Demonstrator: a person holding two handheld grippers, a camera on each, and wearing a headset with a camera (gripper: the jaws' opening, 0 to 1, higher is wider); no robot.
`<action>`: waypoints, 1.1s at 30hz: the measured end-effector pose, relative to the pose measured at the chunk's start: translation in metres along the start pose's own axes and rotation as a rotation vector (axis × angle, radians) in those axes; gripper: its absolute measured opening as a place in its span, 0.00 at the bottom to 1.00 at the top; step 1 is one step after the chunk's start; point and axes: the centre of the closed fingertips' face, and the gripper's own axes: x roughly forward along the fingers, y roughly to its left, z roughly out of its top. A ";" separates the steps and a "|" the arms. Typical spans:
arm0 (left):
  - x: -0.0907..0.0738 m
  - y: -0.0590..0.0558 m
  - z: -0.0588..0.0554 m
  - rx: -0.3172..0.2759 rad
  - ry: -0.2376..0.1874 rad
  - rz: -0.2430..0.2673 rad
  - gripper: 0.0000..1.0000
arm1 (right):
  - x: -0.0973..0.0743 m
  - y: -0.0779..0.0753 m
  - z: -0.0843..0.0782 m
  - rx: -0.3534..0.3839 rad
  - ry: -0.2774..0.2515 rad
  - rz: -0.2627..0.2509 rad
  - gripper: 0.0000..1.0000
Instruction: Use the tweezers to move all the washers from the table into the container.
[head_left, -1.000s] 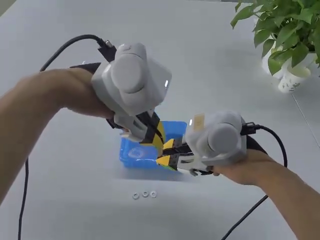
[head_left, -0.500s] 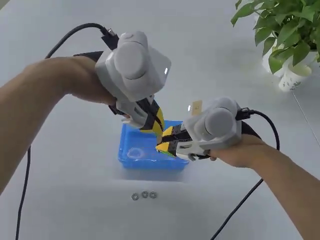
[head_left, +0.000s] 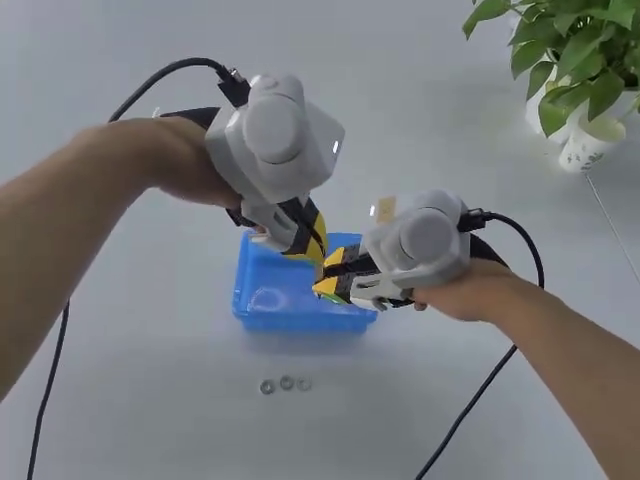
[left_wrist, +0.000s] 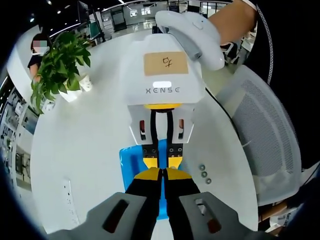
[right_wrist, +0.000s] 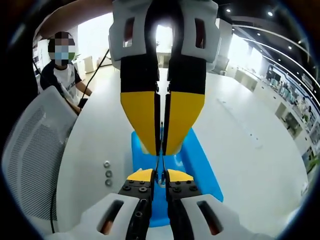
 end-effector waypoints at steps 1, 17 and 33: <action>0.002 0.000 -0.001 0.000 0.003 0.000 0.04 | 0.002 0.000 -0.002 0.001 0.002 0.001 0.10; 0.025 0.000 -0.014 -0.010 0.018 -0.028 0.04 | 0.018 0.001 -0.022 0.043 0.031 0.026 0.10; 0.026 0.003 -0.013 -0.008 0.016 -0.025 0.05 | 0.018 0.001 -0.023 0.047 0.032 0.024 0.11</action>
